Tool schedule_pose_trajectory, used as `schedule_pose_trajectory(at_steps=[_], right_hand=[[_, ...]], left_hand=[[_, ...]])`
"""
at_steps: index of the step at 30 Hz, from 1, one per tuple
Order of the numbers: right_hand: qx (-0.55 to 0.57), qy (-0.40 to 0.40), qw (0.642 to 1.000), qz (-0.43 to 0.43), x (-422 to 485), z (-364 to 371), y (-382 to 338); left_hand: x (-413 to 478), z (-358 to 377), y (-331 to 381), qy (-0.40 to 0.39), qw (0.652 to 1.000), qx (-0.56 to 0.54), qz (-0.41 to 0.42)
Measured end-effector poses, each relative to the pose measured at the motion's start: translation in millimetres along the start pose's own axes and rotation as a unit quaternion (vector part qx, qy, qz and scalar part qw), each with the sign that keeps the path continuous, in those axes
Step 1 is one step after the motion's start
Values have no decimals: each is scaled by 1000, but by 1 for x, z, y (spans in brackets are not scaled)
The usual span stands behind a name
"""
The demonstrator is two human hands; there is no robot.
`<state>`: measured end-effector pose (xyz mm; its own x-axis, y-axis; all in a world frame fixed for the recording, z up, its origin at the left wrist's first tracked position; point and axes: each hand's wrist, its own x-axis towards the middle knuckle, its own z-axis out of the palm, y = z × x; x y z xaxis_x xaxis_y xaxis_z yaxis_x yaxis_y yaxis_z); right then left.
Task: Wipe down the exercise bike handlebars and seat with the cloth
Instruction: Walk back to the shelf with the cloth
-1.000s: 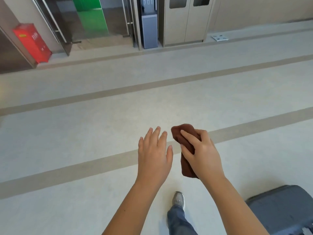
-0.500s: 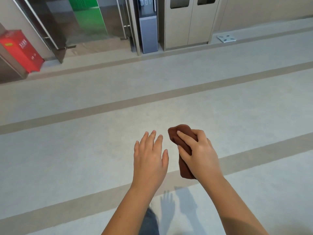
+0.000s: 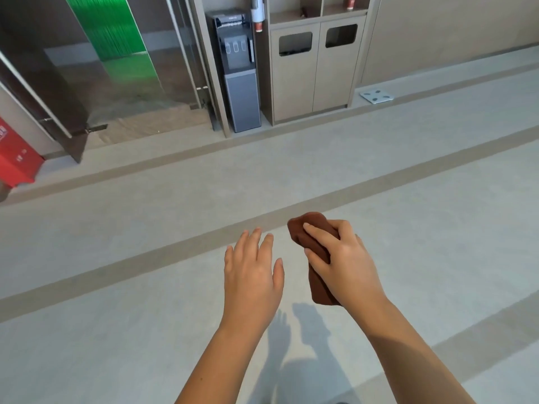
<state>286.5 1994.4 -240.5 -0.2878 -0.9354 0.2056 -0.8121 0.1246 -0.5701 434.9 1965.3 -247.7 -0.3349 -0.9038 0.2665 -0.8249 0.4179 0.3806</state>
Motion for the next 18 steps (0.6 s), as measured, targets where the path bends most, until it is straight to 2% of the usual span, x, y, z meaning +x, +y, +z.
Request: schedule_pose_trajectory(at_steps=[8, 12, 18], right_hand=[[9, 30, 999, 23, 174, 31, 39], [3, 40, 999, 35, 279, 36, 82], [10, 52, 998, 23, 430, 25, 125]], left_hand=[[179, 60, -21, -28, 999, -1, 27], [288, 96, -13, -43, 997, 19, 63], [445, 134, 13, -50, 998, 15, 48]])
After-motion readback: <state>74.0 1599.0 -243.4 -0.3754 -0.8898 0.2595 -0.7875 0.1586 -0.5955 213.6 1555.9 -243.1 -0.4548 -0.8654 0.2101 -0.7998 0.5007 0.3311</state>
